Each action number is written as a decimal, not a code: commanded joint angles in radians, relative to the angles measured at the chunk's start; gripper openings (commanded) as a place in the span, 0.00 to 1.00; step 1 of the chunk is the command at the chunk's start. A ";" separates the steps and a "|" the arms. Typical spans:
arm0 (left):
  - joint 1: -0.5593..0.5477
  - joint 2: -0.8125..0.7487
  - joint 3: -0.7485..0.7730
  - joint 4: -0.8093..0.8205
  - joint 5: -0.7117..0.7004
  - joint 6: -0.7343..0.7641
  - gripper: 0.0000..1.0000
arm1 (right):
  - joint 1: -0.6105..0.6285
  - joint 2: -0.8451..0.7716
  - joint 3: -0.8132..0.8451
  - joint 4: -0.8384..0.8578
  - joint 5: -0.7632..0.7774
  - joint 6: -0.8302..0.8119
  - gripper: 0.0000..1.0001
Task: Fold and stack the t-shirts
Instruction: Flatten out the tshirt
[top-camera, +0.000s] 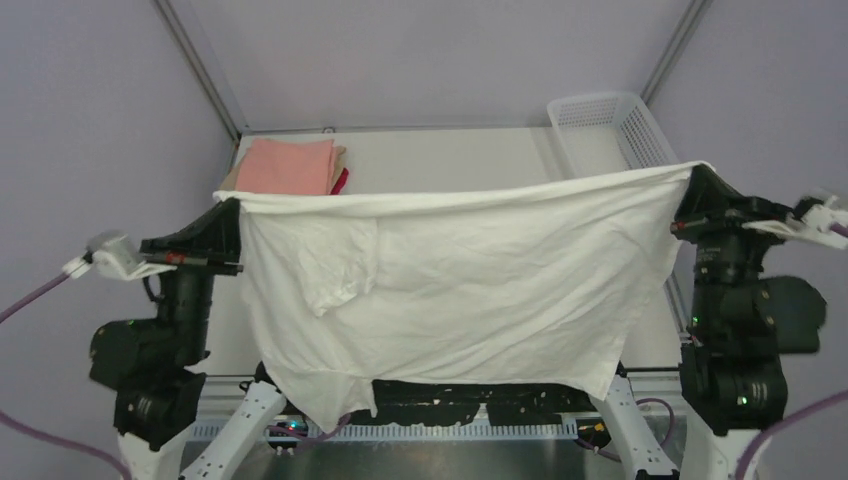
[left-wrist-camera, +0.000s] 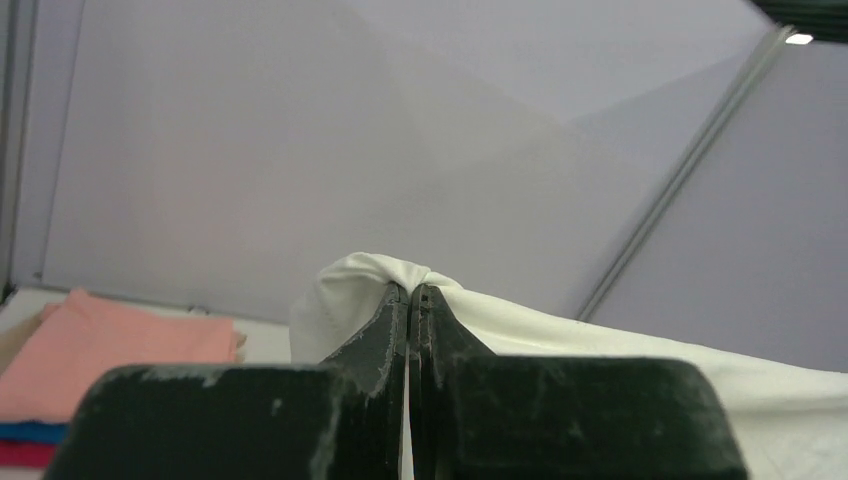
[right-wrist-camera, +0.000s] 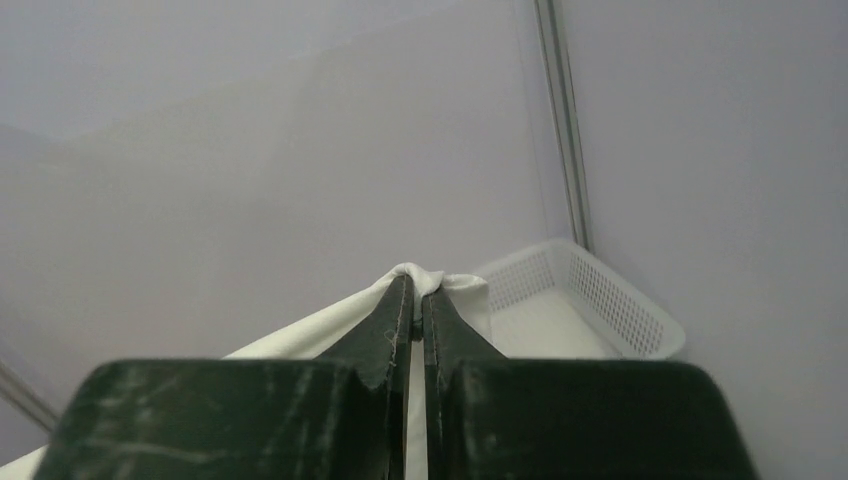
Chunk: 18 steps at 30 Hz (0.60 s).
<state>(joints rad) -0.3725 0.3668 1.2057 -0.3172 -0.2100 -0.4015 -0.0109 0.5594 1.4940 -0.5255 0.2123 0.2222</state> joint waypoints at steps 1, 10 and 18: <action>0.004 0.135 -0.177 0.062 -0.190 -0.040 0.00 | -0.007 0.145 -0.196 0.115 0.071 0.047 0.05; 0.023 0.658 -0.374 0.193 -0.344 -0.137 0.00 | -0.008 0.502 -0.571 0.465 -0.004 0.109 0.06; 0.122 1.263 0.003 -0.023 -0.176 -0.227 0.19 | -0.007 1.056 -0.345 0.478 -0.042 0.156 0.30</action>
<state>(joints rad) -0.2733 1.5253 1.0546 -0.2893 -0.4171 -0.5732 -0.0147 1.4940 0.9993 -0.1349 0.1680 0.3443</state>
